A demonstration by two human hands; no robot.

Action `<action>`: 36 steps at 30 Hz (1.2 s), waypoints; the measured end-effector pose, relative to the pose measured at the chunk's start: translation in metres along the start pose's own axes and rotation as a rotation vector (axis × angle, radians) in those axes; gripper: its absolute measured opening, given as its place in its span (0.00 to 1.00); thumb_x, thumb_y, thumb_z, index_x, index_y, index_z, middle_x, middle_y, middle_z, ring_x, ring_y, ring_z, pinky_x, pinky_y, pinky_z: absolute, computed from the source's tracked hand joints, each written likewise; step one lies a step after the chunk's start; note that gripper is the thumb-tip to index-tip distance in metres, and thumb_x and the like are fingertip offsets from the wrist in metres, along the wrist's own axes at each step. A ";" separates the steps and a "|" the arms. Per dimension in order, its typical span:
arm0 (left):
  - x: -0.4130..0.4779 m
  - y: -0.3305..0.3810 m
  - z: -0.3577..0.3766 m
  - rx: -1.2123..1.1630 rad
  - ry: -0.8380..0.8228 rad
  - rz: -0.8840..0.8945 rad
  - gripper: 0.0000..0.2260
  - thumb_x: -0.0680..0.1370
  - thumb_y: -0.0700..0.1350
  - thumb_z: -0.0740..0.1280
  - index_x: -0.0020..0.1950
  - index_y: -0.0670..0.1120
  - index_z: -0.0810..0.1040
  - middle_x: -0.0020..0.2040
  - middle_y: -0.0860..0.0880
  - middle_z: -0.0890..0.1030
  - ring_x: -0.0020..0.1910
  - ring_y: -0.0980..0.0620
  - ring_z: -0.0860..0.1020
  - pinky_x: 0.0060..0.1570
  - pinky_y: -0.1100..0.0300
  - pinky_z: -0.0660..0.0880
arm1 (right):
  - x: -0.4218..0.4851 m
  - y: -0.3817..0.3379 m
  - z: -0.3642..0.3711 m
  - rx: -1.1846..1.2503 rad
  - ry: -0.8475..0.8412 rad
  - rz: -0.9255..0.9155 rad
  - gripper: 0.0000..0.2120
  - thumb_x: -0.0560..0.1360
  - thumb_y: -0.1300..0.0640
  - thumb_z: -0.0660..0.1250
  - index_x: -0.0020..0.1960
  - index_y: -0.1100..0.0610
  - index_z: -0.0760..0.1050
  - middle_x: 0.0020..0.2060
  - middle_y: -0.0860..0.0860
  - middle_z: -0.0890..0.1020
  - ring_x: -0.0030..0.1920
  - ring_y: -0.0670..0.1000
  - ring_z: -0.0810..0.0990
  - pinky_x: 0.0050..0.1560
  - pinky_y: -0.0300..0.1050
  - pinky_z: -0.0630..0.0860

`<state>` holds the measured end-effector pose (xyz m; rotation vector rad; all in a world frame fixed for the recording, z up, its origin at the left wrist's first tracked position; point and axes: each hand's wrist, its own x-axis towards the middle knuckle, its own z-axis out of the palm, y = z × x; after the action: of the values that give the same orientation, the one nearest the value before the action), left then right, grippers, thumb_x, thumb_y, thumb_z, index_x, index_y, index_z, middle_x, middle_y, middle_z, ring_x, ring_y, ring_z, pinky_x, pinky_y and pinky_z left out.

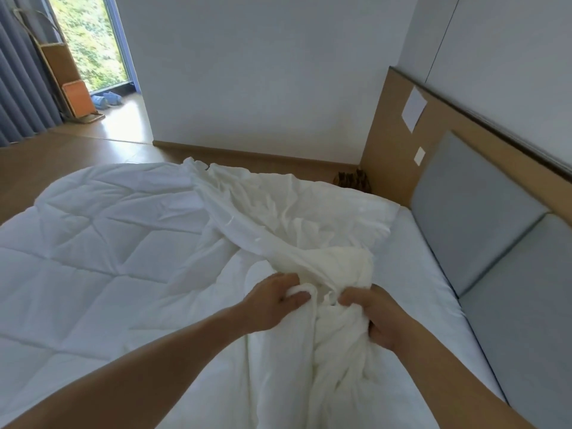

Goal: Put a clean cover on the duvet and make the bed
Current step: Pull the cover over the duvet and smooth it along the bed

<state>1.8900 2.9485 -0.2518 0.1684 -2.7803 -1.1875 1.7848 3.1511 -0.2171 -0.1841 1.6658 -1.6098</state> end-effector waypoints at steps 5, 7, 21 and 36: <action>0.015 0.018 -0.002 -0.195 -0.065 -0.126 0.07 0.80 0.57 0.65 0.45 0.58 0.73 0.45 0.57 0.79 0.49 0.53 0.78 0.52 0.59 0.74 | 0.008 -0.006 0.001 -0.003 -0.058 -0.016 0.28 0.58 0.63 0.72 0.59 0.64 0.80 0.51 0.63 0.85 0.51 0.64 0.84 0.50 0.55 0.81; 0.021 0.024 0.004 -0.222 -0.077 -0.119 0.05 0.81 0.56 0.64 0.48 0.57 0.75 0.47 0.58 0.79 0.52 0.53 0.78 0.56 0.57 0.74 | 0.011 -0.006 0.001 0.008 -0.064 -0.032 0.28 0.59 0.62 0.74 0.59 0.65 0.79 0.52 0.63 0.85 0.52 0.63 0.84 0.51 0.55 0.80; 0.042 0.025 0.013 -0.090 -0.101 -0.140 0.11 0.76 0.53 0.72 0.55 0.50 0.84 0.49 0.56 0.83 0.51 0.55 0.79 0.54 0.58 0.76 | 0.015 -0.011 -0.008 0.010 -0.057 -0.082 0.23 0.68 0.58 0.75 0.60 0.64 0.79 0.53 0.61 0.85 0.53 0.61 0.84 0.52 0.54 0.80; 0.032 0.019 0.021 -0.173 -0.030 -0.254 0.09 0.73 0.32 0.62 0.45 0.35 0.82 0.45 0.42 0.85 0.48 0.44 0.82 0.53 0.49 0.80 | 0.016 -0.015 -0.007 -0.236 -0.115 0.068 0.13 0.78 0.69 0.63 0.57 0.63 0.83 0.53 0.61 0.85 0.56 0.63 0.82 0.62 0.60 0.77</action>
<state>1.8544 2.9716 -0.2503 0.5029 -2.7246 -1.4911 1.7637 3.1437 -0.2119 -0.3297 1.7502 -1.3250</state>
